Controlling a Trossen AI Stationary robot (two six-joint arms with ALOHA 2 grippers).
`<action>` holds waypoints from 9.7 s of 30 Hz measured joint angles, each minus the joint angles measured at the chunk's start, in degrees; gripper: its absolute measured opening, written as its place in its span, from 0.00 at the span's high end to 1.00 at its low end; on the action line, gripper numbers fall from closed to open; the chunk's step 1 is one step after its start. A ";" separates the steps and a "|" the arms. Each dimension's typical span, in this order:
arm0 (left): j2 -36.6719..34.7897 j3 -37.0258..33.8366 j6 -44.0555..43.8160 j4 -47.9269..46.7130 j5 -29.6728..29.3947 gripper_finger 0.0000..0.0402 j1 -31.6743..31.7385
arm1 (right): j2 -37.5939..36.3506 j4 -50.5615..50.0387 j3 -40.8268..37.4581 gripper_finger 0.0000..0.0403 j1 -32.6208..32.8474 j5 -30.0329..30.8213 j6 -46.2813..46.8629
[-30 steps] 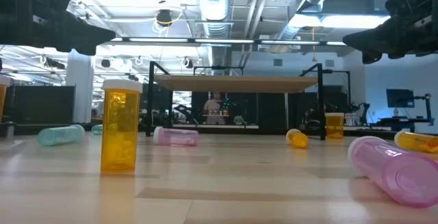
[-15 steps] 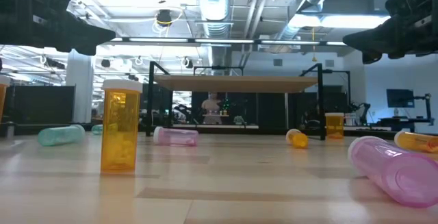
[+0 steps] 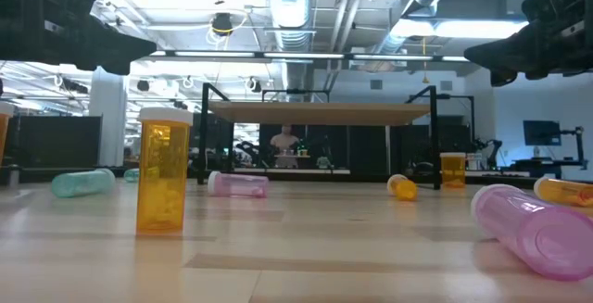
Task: Pick and place medicine bottles onto shelf by color
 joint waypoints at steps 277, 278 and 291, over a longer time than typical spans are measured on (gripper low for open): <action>0.01 -0.01 0.00 -0.02 0.18 1.00 0.01 | 68.05 -24.55 34.43 0.39 -44.84 3.11 14.60; 0.01 0.01 0.01 -0.02 0.20 1.00 0.01 | 68.05 -24.52 34.43 0.39 -44.84 3.13 14.60; 0.01 0.00 -0.01 -0.02 0.20 1.00 0.00 | 68.05 -24.54 34.39 0.30 -44.86 3.06 14.64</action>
